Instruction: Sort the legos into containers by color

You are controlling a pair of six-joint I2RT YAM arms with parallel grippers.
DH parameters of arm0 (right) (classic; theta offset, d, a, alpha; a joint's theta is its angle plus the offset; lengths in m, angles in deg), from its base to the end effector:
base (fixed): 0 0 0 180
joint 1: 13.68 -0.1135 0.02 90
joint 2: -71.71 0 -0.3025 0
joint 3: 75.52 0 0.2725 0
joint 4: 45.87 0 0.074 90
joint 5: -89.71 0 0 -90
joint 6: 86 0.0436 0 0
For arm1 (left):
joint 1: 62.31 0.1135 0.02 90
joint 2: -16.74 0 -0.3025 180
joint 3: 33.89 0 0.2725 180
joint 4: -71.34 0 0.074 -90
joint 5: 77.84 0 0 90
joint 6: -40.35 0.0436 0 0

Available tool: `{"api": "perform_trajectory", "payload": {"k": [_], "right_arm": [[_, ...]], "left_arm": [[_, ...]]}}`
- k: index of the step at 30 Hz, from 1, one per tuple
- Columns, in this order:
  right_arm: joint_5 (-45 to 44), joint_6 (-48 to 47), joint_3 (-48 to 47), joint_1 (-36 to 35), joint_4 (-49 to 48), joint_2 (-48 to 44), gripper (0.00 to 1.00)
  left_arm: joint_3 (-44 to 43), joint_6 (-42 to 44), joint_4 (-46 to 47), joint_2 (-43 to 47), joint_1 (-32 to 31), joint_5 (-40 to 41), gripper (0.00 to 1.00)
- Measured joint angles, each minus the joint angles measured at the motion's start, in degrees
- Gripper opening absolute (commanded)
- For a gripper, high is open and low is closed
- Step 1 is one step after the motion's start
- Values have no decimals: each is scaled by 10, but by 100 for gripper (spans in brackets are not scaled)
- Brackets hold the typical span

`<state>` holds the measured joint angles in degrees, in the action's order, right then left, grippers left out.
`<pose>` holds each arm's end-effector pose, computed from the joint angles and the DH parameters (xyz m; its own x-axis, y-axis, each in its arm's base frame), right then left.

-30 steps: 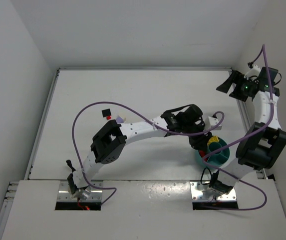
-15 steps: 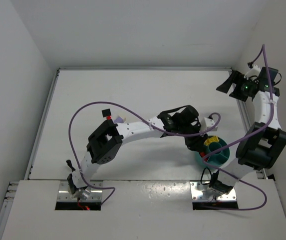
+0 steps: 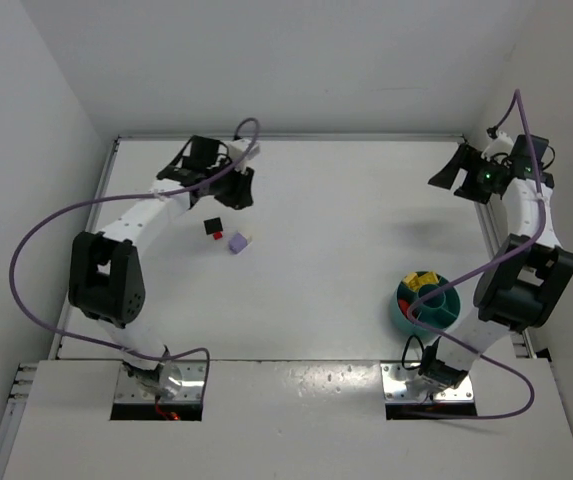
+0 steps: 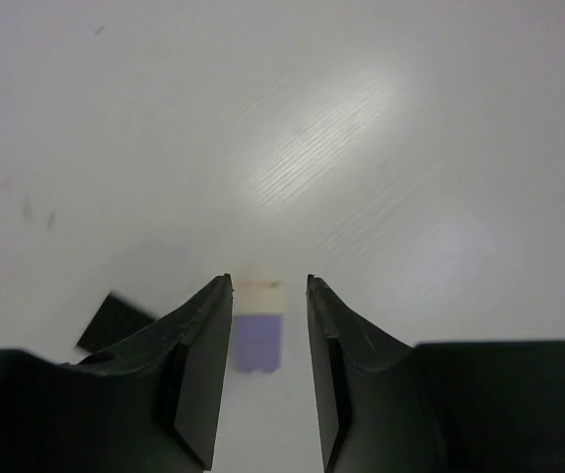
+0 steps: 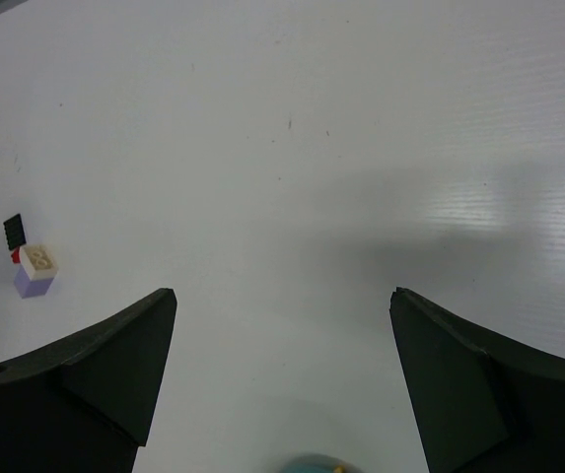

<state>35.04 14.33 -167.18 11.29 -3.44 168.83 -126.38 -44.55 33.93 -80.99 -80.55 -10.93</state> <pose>0.3753 -0.1469 0.3065 -0.6629 0.4701 -0.5828 0.1136 0.8325 0.5423 0.3897 -0.1464 0.3111 -0.5910 0.2809 -0.7562 0.6169 0.7614 -0.1993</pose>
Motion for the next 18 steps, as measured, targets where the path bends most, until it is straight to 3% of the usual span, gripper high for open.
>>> {"api": "perform_trajectory", "payload": {"k": [9, 18], "right_arm": [[7, -23, -7, -20, 11, 14, 90], [7, -33, -7, -30, 17, 14, 90]], "left_arm": [[85, 79, -37, 0, 127, 64, 35], [103, 112, -31, -57, 146, 79, 34]]}}
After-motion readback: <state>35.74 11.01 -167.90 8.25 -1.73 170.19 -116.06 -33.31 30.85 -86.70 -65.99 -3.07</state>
